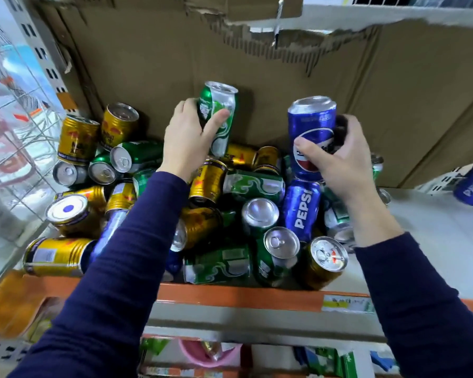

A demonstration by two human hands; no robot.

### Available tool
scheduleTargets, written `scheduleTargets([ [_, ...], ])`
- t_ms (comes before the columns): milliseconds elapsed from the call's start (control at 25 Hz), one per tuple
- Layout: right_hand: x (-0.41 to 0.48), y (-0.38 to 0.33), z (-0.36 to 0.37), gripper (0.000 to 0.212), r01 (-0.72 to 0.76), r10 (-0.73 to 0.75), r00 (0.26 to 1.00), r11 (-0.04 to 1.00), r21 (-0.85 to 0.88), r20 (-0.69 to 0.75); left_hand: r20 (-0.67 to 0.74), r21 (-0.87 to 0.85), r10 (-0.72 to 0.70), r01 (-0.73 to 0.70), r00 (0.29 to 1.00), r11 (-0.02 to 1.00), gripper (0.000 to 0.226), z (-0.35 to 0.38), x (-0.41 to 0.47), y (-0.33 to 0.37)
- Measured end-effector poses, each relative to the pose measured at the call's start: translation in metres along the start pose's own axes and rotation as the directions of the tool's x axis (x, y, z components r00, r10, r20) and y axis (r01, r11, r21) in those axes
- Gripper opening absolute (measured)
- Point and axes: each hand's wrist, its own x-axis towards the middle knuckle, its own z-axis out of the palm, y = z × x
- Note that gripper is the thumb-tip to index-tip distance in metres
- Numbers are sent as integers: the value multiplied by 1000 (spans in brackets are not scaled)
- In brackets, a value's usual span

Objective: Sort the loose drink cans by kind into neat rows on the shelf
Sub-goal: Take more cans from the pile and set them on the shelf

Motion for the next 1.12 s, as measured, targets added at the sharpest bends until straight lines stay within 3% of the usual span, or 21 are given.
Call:
scheduleTargets([
  [120, -7, 3, -35, 48, -10, 16, 997, 997, 81, -78, 15, -159, 12, -10, 1000, 987, 41, 9, -20, 40],
  [320, -28, 28, -120, 52, -64, 90, 984, 984, 165, -154, 71, -347, 21, 5, 997, 938, 54, 48, -55, 124],
  [440, -48, 54, -182, 58, -104, 135, 975, 979, 178, -176, 143, -423, 52, 13, 988, 906, 49, 89, -84, 180],
  [840, -112, 159, -407, 70, -303, 298, 937, 953, 0, -182, 362, -470, 53, 133, 931, 872, 59, 269, -214, 332],
  [1120, -93, 221, -460, 64, -380, 375, 917, 925, -13, -140, 407, -408, 28, 154, 913, 900, 52, 332, -232, 359],
])
